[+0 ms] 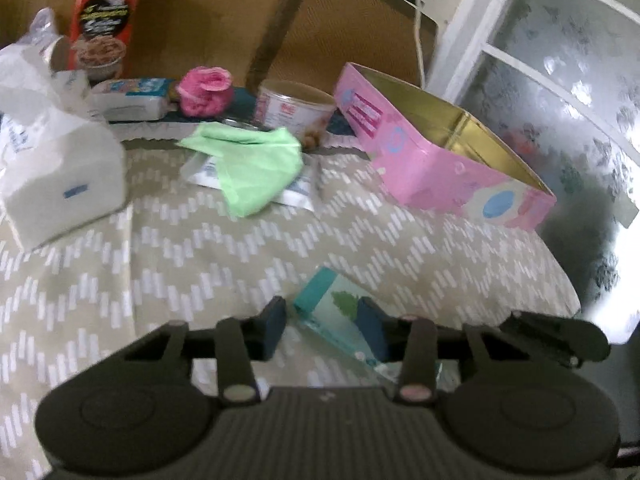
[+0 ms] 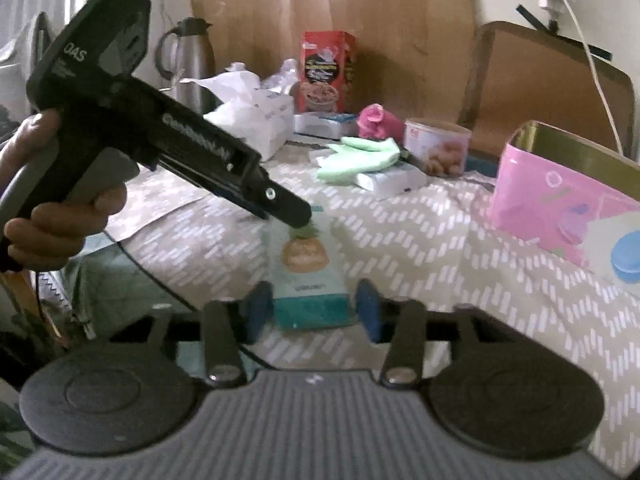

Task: Organize soft objects
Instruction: 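Grasp the teal pineapple-print box with the left gripper, then lower the teal box into the pink tin and open the left gripper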

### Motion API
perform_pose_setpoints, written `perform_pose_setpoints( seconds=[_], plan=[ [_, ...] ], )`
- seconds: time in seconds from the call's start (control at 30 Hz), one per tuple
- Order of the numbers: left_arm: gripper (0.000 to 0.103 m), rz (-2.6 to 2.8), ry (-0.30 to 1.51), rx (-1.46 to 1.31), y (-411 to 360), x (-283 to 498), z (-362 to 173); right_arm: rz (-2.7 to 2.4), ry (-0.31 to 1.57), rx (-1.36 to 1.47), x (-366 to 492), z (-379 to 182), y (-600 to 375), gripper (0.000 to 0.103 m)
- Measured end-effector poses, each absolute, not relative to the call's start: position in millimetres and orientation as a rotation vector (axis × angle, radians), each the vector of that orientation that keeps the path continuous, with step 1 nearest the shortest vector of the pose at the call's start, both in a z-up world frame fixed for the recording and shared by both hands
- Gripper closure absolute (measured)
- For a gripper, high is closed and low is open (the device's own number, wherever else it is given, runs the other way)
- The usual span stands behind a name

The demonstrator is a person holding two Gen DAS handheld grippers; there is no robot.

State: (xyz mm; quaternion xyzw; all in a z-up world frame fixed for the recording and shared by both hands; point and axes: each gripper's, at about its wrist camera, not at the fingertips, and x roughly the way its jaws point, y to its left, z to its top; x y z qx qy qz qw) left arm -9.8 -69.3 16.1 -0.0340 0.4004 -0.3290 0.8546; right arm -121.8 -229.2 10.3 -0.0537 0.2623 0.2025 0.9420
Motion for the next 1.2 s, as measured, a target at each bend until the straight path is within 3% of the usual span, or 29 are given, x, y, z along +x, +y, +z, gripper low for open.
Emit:
perform_pose_setpoints(
  seconds=[0.57, 0.7, 0.83, 1.0, 1.2],
  plan=[
    [0.059, -1.051, 0.8, 0.224, -298, -23, 15, -0.029, 0.495, 0.04, -192, 8, -353, 0.059],
    [0.061, -1.05, 0.823, 0.191, -316, -20, 25, -0.089, 0.472, 0.063, -199, 5, -363, 0.06],
    [0.061, -1.083, 0.732, 0.152, -319, -14, 63, -0.109, 0.385, 0.085, -206, 17, -372, 0.06],
    [0.061, -1.051, 0.59, 0.199, -359, 0, 103, -0.152, 0.243, 0.075, -184, 45, -393, 0.06],
    [0.059, -0.978, 0.63, 0.196, -409, 31, 87, -0.264, 0.202, 0.082, -125, 53, -435, 0.06]
  ],
)
